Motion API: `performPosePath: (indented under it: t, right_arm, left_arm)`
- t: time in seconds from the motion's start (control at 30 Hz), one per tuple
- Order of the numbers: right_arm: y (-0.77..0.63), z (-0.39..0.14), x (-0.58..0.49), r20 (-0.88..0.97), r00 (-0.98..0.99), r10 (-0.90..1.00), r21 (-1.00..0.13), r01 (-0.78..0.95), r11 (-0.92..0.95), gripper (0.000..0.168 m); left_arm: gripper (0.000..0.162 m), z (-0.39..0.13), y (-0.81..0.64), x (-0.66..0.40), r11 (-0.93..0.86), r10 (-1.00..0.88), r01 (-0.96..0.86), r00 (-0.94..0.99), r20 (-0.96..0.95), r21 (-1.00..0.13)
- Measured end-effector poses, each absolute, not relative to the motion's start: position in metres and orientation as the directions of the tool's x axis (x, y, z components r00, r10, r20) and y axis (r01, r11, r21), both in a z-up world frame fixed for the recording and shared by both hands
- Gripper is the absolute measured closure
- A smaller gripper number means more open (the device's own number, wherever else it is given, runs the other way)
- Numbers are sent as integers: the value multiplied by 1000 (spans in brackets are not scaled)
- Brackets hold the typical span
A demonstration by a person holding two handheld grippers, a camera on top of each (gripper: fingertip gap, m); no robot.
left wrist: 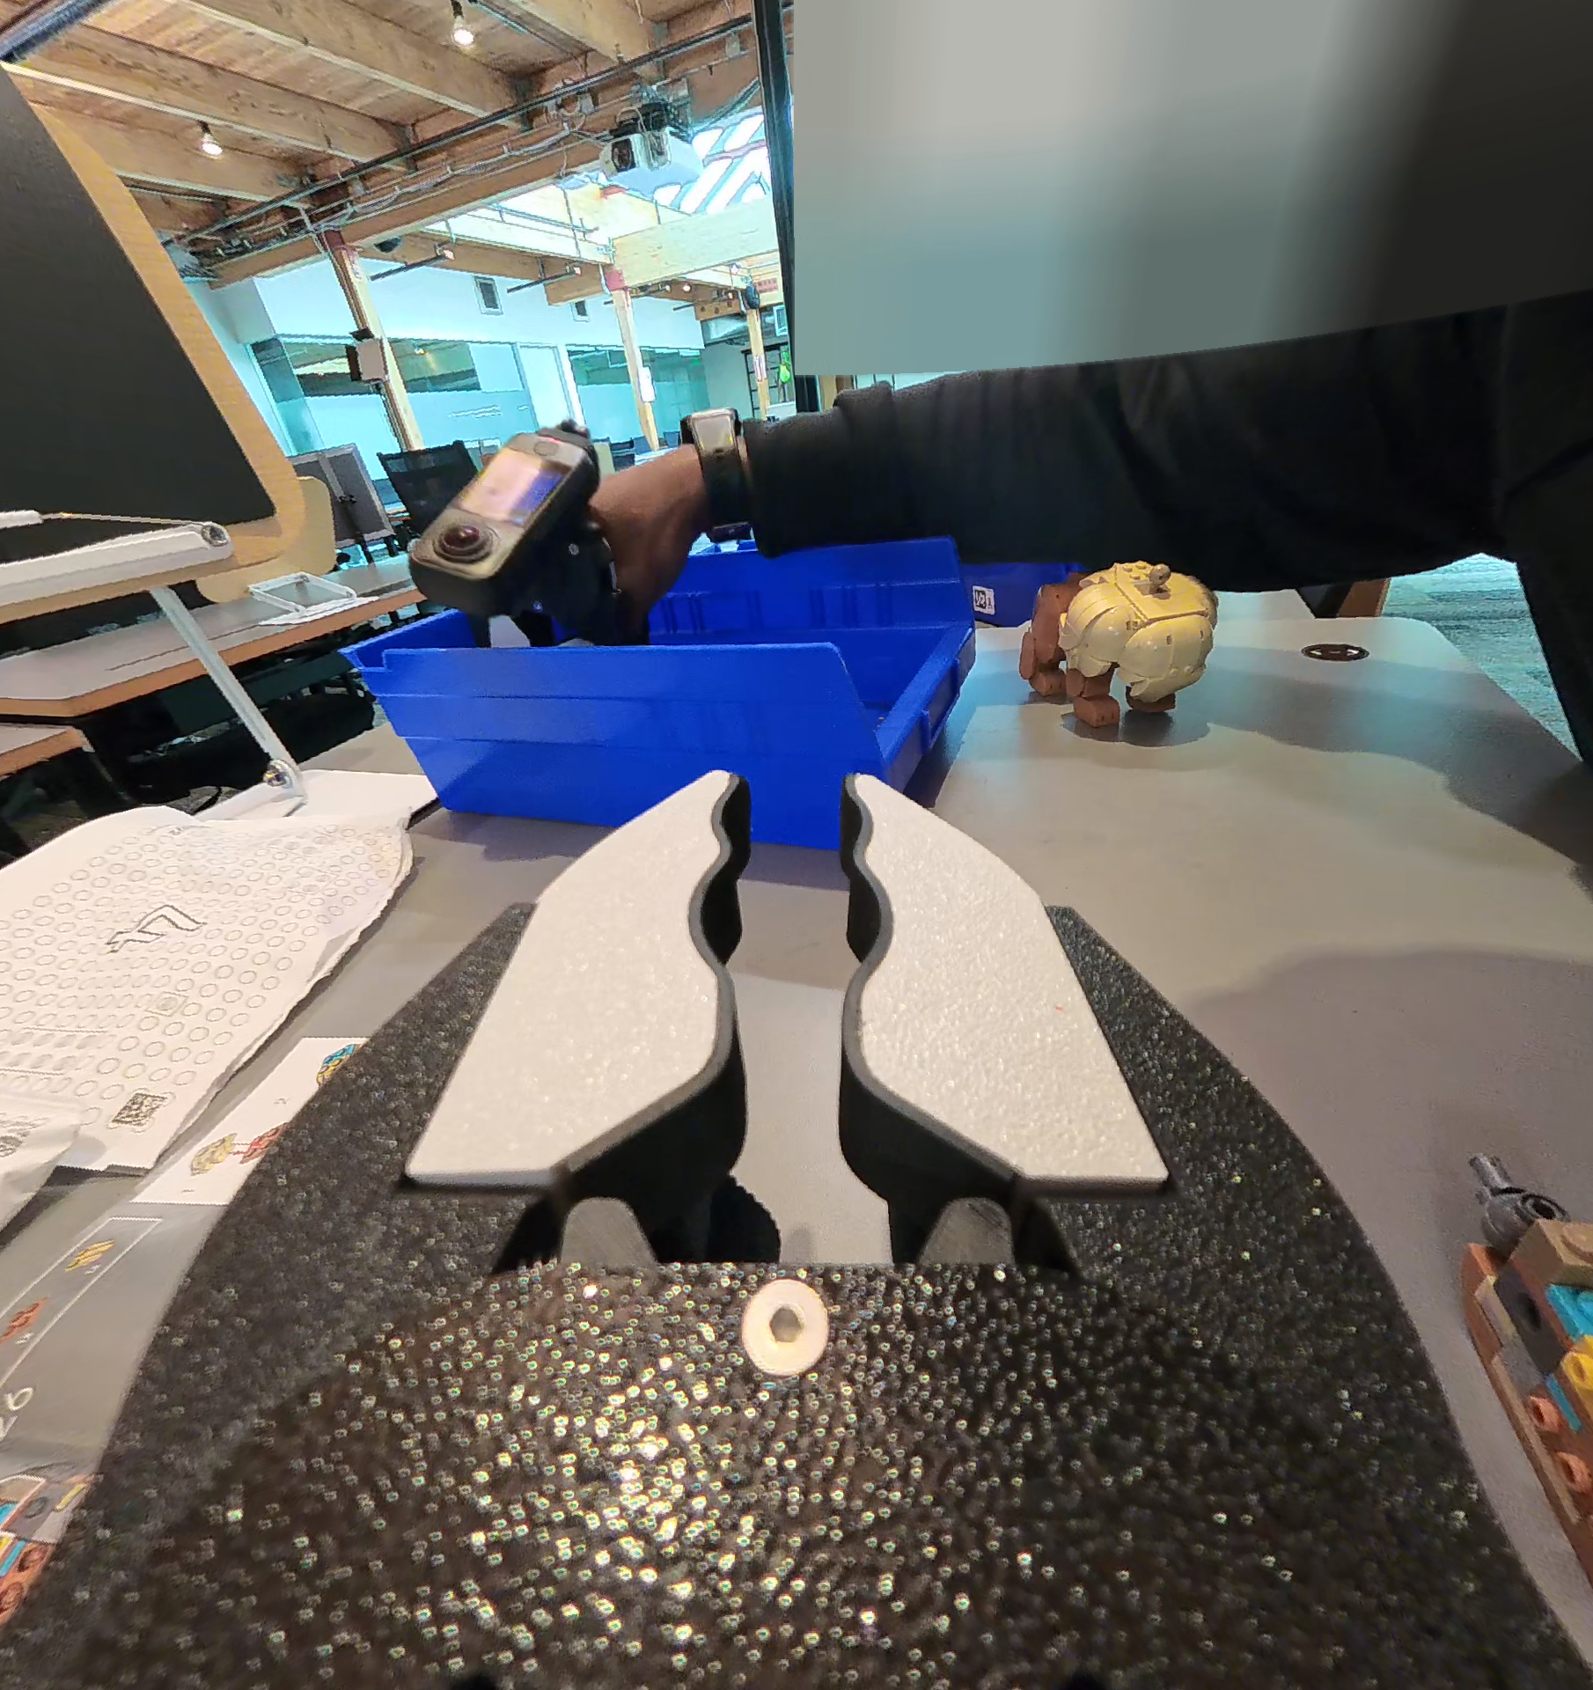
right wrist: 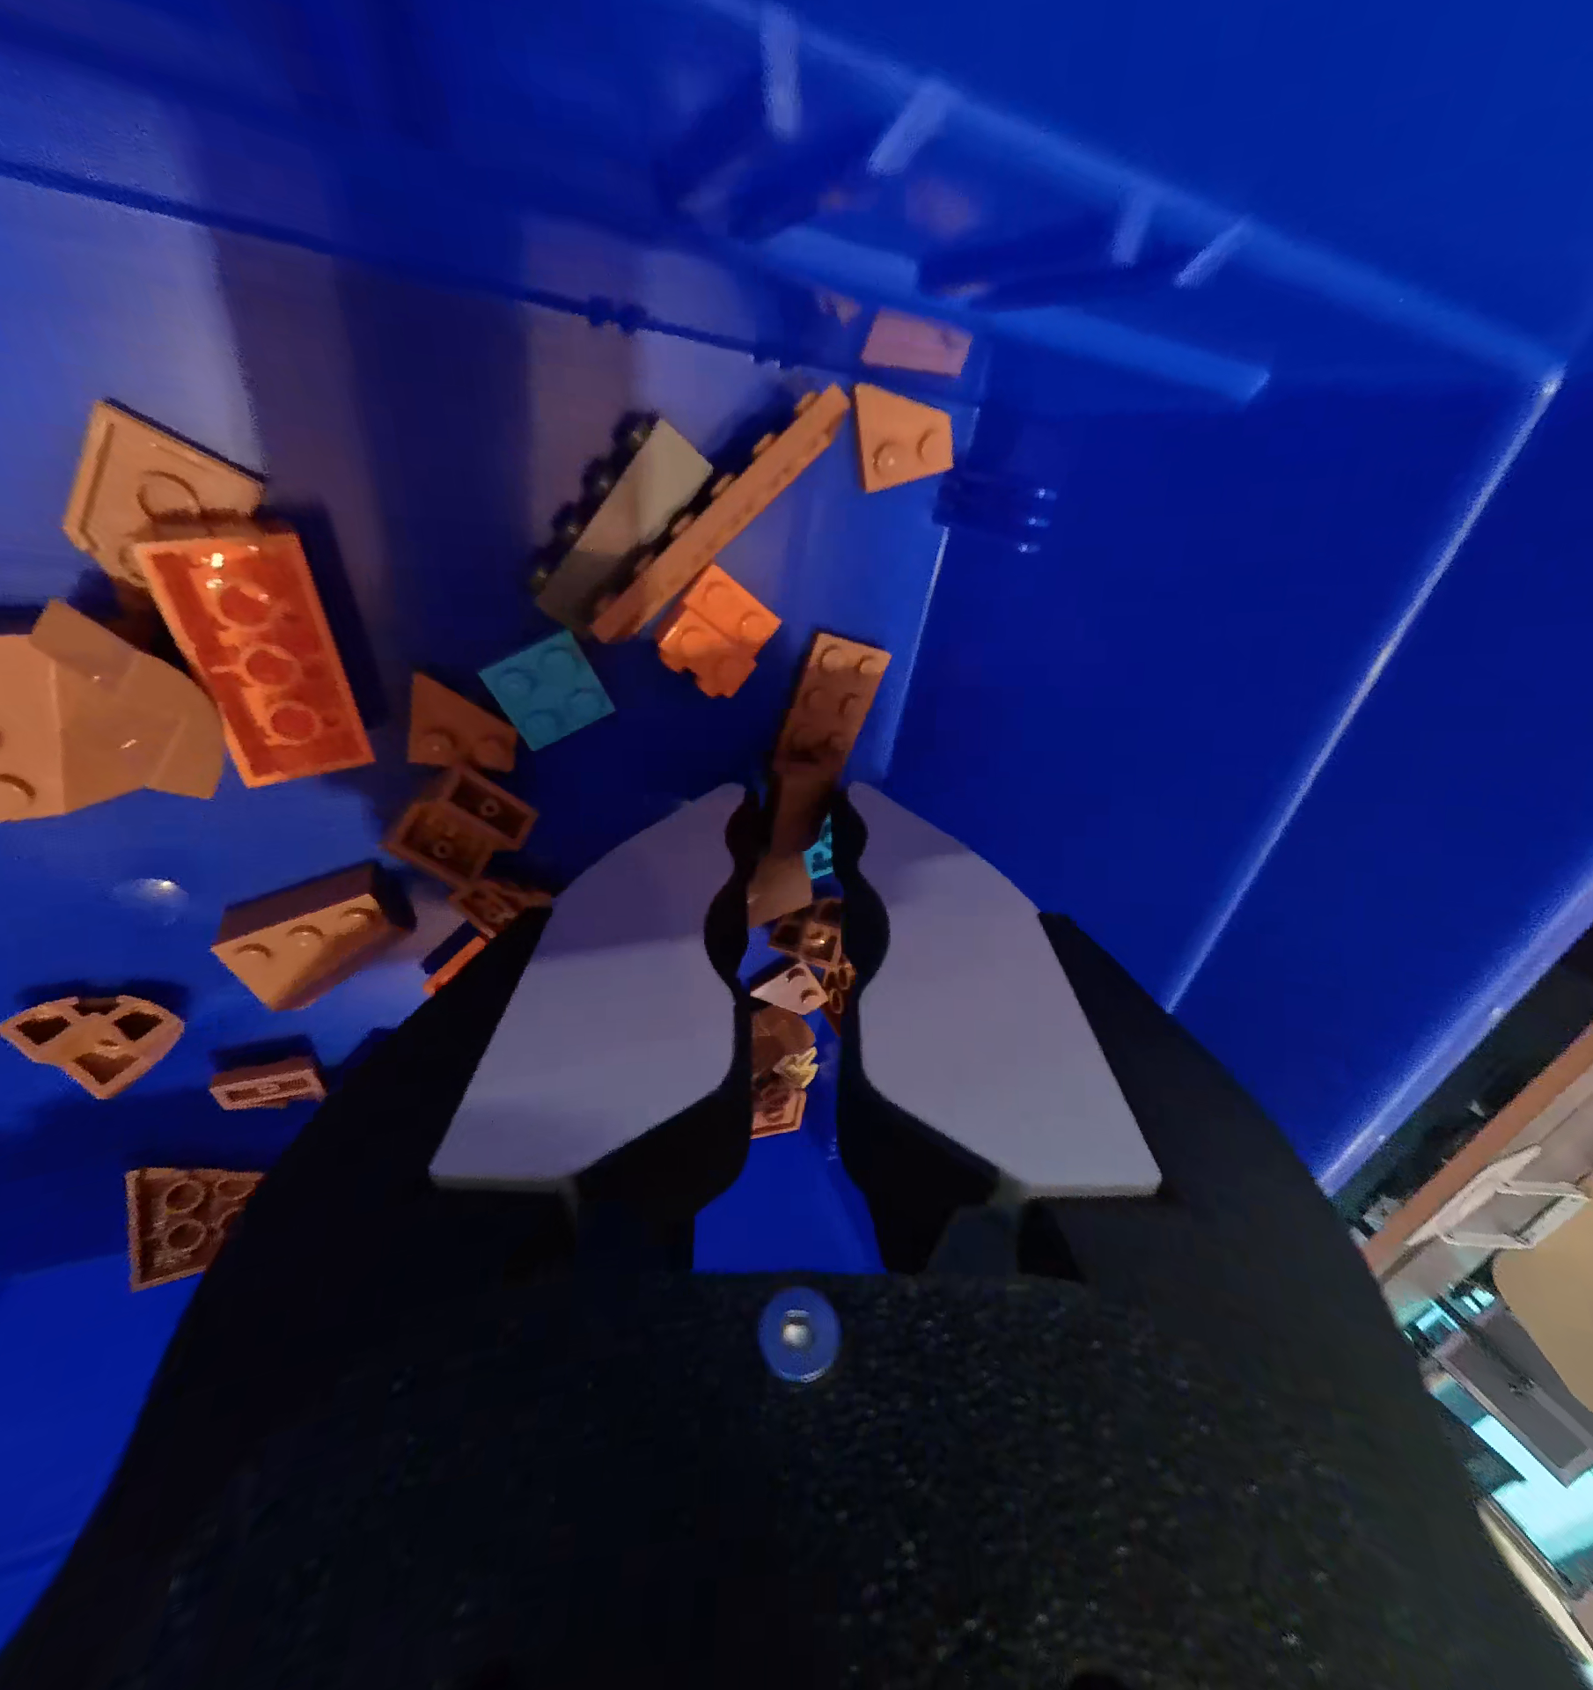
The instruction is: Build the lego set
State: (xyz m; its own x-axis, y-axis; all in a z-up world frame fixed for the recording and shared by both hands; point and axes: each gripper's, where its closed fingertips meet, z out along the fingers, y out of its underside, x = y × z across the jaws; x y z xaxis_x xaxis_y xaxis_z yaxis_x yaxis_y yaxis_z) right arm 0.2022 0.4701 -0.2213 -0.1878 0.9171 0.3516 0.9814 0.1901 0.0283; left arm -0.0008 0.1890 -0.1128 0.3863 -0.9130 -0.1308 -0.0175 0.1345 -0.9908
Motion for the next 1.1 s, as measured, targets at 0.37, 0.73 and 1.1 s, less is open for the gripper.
performPosePath:
  t: [0.37, 0.73, 1.1]
  right_arm:
    - [445, -207, 205, 290, -185, 939, -73, 974, 214, 150]
    - [414, -201, 209, 203, -217, 955, -196, 946, 257, 138]
    - [414, -196, 245, 171, -233, 957, 67, 972, 225, 138]
  left_arm:
    - [144, -112, 189, -1, 132, -913, -15, 386, -127, -991]
    - [144, -113, 190, -1, 129, -913, -18, 387, -126, -992]
    - [144, -113, 190, -1, 130, -913, -18, 387, -127, -991]
